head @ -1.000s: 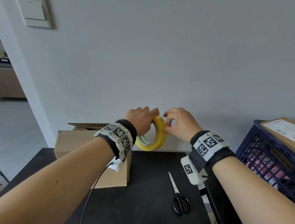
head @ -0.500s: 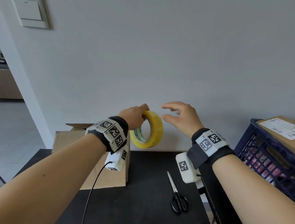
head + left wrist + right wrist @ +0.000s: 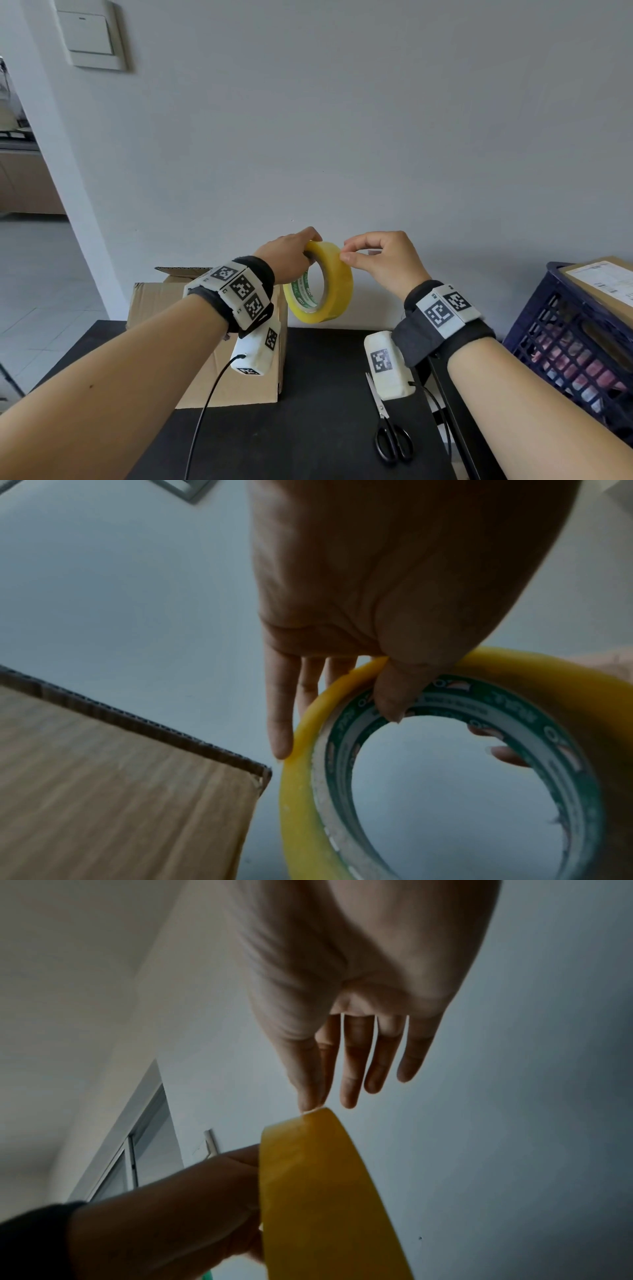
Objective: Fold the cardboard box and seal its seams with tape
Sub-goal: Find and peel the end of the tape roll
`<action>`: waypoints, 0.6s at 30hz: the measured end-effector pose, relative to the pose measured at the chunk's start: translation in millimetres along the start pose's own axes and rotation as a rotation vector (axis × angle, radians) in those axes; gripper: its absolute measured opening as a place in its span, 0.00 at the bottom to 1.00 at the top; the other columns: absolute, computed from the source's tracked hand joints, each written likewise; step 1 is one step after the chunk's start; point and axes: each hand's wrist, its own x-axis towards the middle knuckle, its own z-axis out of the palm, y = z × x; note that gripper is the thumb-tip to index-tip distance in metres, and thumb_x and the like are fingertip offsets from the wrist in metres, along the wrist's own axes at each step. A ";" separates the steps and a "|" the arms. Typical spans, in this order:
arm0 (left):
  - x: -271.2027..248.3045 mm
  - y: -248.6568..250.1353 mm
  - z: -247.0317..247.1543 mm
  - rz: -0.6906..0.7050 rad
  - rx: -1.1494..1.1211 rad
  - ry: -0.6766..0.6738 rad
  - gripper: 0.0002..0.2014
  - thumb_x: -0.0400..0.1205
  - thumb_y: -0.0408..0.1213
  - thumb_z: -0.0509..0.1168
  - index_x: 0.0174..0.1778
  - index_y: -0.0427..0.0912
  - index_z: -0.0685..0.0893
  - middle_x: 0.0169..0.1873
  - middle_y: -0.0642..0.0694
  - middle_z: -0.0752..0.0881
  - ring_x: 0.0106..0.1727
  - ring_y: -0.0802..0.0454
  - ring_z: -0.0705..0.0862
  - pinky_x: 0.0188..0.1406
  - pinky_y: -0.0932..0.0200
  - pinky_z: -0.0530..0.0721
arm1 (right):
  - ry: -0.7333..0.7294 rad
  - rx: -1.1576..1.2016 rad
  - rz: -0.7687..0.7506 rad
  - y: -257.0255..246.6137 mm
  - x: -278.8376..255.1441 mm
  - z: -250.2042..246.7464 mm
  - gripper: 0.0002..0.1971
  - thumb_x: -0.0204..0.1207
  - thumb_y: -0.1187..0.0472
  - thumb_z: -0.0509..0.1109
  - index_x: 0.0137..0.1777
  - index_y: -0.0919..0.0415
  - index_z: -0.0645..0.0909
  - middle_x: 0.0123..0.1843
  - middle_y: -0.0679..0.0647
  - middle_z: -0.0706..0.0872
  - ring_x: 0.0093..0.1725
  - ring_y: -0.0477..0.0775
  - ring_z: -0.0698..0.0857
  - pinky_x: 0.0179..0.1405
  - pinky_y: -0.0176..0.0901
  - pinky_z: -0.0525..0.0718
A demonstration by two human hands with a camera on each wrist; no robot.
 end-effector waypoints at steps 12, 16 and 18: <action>-0.7 -0.9 -1.8 -0.040 -0.027 0.008 0.17 0.85 0.33 0.52 0.69 0.51 0.71 0.53 0.44 0.84 0.53 0.45 0.84 0.53 0.50 0.85 | -0.197 -0.243 -0.020 -6.9 3.1 6.2 0.05 0.82 0.57 0.63 0.48 0.55 0.79 0.63 0.55 0.79 0.61 0.49 0.76 0.66 0.43 0.72; 3.1 -6.0 -6.5 -0.077 -0.128 0.005 0.17 0.84 0.32 0.54 0.67 0.51 0.73 0.54 0.43 0.84 0.54 0.44 0.84 0.54 0.49 0.84 | -0.281 -0.182 -0.022 -13.3 1.2 -2.9 0.08 0.83 0.57 0.63 0.54 0.59 0.81 0.62 0.53 0.79 0.62 0.50 0.78 0.67 0.43 0.73; 4.5 -7.6 -10.4 -0.099 -0.169 0.011 0.15 0.84 0.34 0.56 0.66 0.50 0.74 0.55 0.41 0.84 0.54 0.42 0.84 0.54 0.47 0.85 | -0.252 -0.112 -0.032 -15.2 -0.6 -6.2 0.05 0.82 0.59 0.64 0.51 0.57 0.80 0.57 0.50 0.81 0.59 0.48 0.79 0.64 0.40 0.73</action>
